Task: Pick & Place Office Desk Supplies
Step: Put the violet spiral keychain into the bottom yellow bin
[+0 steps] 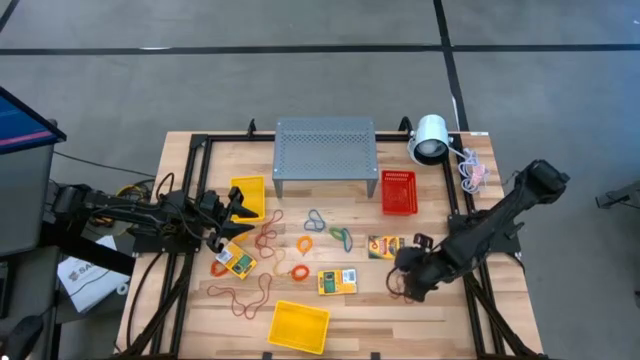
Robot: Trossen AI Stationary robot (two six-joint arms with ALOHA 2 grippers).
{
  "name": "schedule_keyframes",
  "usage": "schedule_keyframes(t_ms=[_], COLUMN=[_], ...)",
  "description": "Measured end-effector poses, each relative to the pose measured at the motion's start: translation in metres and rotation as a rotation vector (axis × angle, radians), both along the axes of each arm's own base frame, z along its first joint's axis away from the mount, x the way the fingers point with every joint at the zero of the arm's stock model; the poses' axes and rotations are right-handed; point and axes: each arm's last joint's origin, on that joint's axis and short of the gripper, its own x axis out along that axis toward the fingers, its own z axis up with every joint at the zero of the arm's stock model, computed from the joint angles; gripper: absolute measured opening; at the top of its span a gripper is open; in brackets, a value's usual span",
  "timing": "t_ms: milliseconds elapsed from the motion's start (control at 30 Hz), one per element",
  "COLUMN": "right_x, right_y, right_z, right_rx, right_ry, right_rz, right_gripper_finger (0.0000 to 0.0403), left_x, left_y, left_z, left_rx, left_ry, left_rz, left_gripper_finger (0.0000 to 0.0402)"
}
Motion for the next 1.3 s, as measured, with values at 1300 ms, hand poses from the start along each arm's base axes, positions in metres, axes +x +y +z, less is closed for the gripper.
schedule_keyframes(t_ms=[1300], right_x=[0.009], right_y=[-0.015], right_z=[-0.024], right_rx=[-0.125], right_ry=[0.166], right_rz=[0.001], right_gripper_finger=[0.017], left_x=[0.001], left_y=[0.0], left_z=[-0.003], left_rx=[0.001], left_ry=[0.031], left_rz=[-0.001], left_gripper_finger=[0.0155])
